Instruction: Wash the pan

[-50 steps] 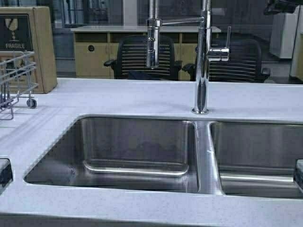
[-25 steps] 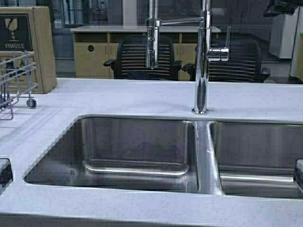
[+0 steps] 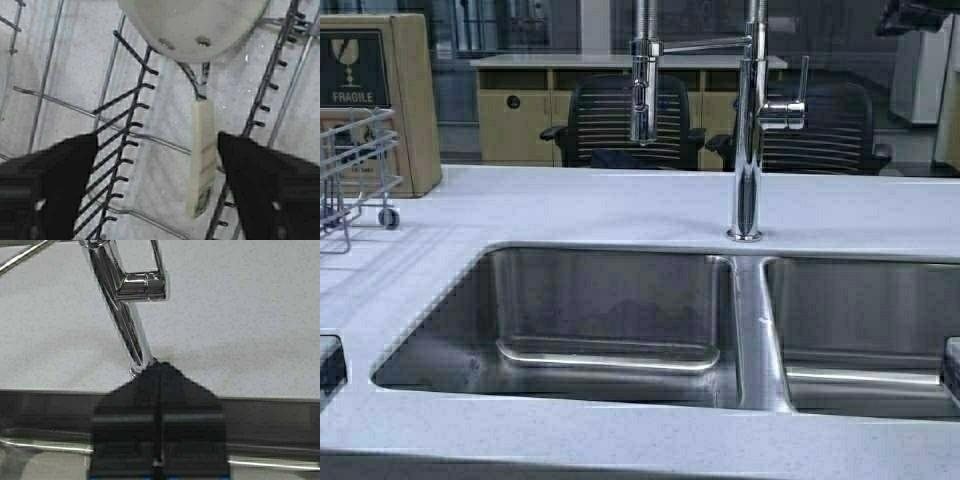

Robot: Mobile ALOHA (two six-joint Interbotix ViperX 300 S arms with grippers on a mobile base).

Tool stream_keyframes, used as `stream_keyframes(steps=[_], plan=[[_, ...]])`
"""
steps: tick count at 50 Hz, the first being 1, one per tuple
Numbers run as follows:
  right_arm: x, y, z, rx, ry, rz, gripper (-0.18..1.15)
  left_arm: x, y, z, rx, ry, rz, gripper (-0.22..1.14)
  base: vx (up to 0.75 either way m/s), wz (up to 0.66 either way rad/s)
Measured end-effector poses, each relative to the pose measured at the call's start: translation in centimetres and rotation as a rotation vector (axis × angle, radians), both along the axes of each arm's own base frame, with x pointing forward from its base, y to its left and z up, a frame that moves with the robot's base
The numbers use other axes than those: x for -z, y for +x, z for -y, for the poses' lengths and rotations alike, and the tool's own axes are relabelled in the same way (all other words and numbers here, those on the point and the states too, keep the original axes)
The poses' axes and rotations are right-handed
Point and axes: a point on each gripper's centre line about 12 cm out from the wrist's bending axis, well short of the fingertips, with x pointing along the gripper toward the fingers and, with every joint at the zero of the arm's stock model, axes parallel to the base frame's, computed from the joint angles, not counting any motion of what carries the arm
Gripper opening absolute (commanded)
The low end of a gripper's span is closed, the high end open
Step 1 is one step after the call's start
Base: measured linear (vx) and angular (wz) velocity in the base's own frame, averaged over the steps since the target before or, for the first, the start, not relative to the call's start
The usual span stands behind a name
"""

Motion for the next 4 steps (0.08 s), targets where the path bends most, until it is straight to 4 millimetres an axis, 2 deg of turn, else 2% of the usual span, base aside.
stream_keyframes(steps=[4], plan=[[0.0, 0.0, -0.05, -0.002, 0.0, 0.0, 0.05, -0.4, 0.13, -0.07, -0.001, 0.005, 0.012, 1.01, 0.0, 0.0]])
